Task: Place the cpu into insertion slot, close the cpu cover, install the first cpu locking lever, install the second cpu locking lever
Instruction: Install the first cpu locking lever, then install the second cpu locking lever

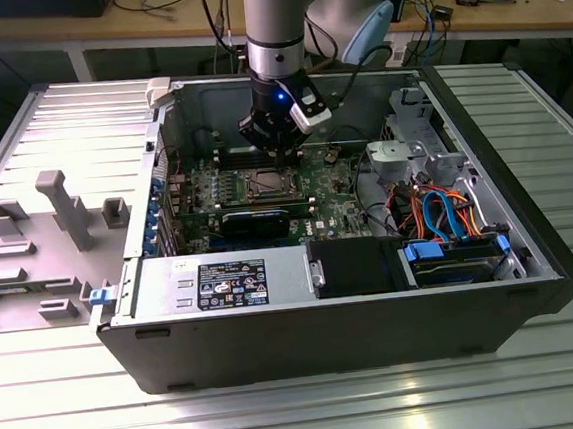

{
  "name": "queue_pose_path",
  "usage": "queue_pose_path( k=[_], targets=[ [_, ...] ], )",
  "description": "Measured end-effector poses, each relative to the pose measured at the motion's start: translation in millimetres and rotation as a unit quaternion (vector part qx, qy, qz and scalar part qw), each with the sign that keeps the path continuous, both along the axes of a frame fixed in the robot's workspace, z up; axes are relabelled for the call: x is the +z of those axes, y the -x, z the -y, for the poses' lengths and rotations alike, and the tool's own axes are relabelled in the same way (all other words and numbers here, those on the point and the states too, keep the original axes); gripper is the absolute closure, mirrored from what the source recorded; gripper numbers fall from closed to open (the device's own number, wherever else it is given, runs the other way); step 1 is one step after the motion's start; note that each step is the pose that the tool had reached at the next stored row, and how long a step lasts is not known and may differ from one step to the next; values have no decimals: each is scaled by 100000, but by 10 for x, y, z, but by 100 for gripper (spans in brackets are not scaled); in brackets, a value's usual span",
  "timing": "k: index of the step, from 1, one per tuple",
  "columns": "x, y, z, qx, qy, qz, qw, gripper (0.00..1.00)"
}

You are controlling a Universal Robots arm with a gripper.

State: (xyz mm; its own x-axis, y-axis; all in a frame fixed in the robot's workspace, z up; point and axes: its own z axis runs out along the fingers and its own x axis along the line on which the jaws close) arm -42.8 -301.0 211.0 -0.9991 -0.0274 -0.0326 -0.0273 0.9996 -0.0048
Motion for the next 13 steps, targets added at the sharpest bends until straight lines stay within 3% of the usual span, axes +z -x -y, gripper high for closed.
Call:
queue_pose_path(
  k=[3,13],
  targets=[
    [0,0,24,-1,1,2,100000,89],
    [0,0,45,0,2,-2,100000,89]
  ],
)
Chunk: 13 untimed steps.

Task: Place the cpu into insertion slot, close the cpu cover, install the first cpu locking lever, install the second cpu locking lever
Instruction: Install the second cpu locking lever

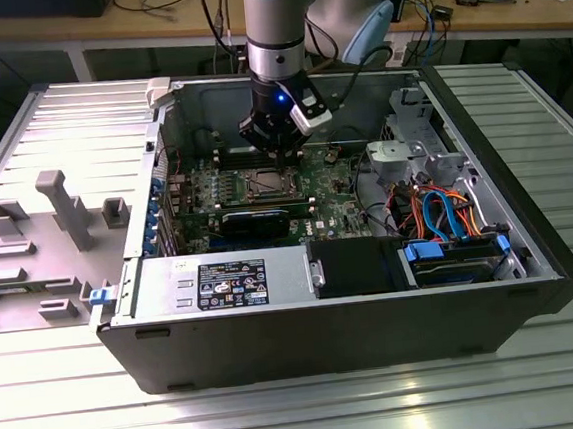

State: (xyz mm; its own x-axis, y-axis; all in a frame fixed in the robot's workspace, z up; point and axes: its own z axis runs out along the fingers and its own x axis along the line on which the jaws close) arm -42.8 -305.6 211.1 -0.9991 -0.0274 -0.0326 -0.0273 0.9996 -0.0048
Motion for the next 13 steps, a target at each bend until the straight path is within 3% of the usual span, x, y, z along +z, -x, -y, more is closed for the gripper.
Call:
queue_pose_path(
  k=[11,12,13],
  targets=[
    [0,0,20,5,15,-2,100000,89],
    [20,0,40,-4,95,-4,100000,89],
    [138,0,40,2,569,0,99998,89]
  ],
)
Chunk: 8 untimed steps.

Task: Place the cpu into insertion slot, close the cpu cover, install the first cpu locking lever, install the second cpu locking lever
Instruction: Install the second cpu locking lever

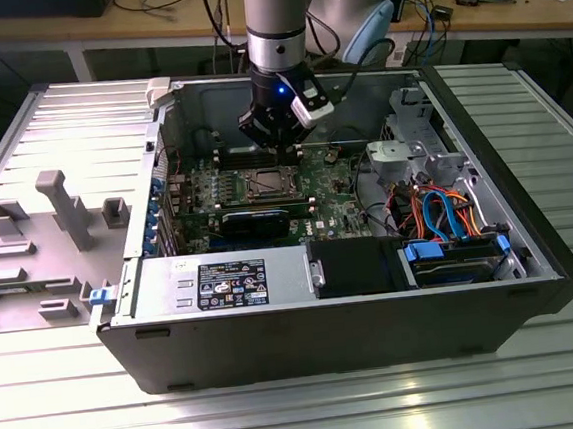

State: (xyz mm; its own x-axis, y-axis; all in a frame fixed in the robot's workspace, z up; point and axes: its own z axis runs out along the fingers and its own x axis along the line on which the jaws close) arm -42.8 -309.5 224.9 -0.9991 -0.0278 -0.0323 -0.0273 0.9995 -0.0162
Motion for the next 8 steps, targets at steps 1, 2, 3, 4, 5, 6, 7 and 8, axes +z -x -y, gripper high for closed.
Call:
queue_pose_path(
  k=[1,2,3,4,5,6,7,8],
  targets=[
    [5,0,0,1,126,5,100000,89],
    [6,0,1,0,141,1,100000,89],
    [6,1,3,-7,151,-1,100000,89],
    [5,0,7,-5,161,1,100000,89],
    [5,0,12,0,194,0,100000,89],
    [5,0,19,-1,245,-2,100000,89],
    [4,0,26,-4,269,-2,100000,89],
    [3,0,43,-1,313,-3,100000,89]
  ],
)
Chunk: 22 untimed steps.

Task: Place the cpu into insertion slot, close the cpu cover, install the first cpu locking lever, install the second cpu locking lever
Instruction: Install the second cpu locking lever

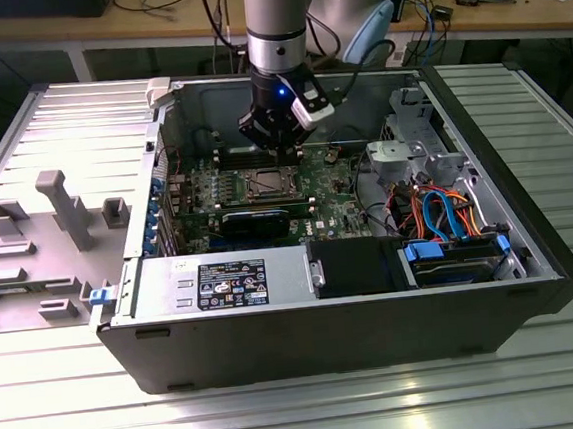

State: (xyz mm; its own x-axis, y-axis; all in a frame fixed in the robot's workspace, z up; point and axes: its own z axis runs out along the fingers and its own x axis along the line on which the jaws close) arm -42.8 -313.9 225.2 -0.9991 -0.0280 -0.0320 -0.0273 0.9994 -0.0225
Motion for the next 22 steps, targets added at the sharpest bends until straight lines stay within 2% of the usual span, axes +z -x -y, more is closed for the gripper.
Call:
queue_pose_path(
  k=[2,4,11,13,22],
  targets=[
    [-2,0,25,0,19,2,100000,89],
    [-4,0,77,-2,49,0,100000,89],
    [-12,0,187,2,175,5,100000,89],
    [-13,0,231,1,223,1,100000,89],
    [-13,0,251,-3,241,5,100000,89]
  ],
)
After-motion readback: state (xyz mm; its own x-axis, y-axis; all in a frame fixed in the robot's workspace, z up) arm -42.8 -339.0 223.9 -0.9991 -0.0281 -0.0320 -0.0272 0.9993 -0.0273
